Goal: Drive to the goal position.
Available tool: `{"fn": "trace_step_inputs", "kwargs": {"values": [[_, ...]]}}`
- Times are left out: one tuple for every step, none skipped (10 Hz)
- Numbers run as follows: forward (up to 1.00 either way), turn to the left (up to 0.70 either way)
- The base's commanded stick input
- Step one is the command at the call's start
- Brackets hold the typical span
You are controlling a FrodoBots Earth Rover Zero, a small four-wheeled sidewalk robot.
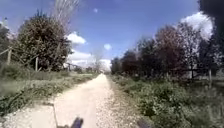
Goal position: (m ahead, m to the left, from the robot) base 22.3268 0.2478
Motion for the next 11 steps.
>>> {"fn": "trace_step_inputs", "kwargs": {"values": [[0.66, 0.00], [0.66, 0.00], [0.70, 0.00], [0.70, 0.00], [0.70, 0.00], [0.70, 0.00], [0.70, 0.00], [0.70, 0.00], [0.70, 0.00], [0.70, 0.00], [0.70, 0.00]]}}
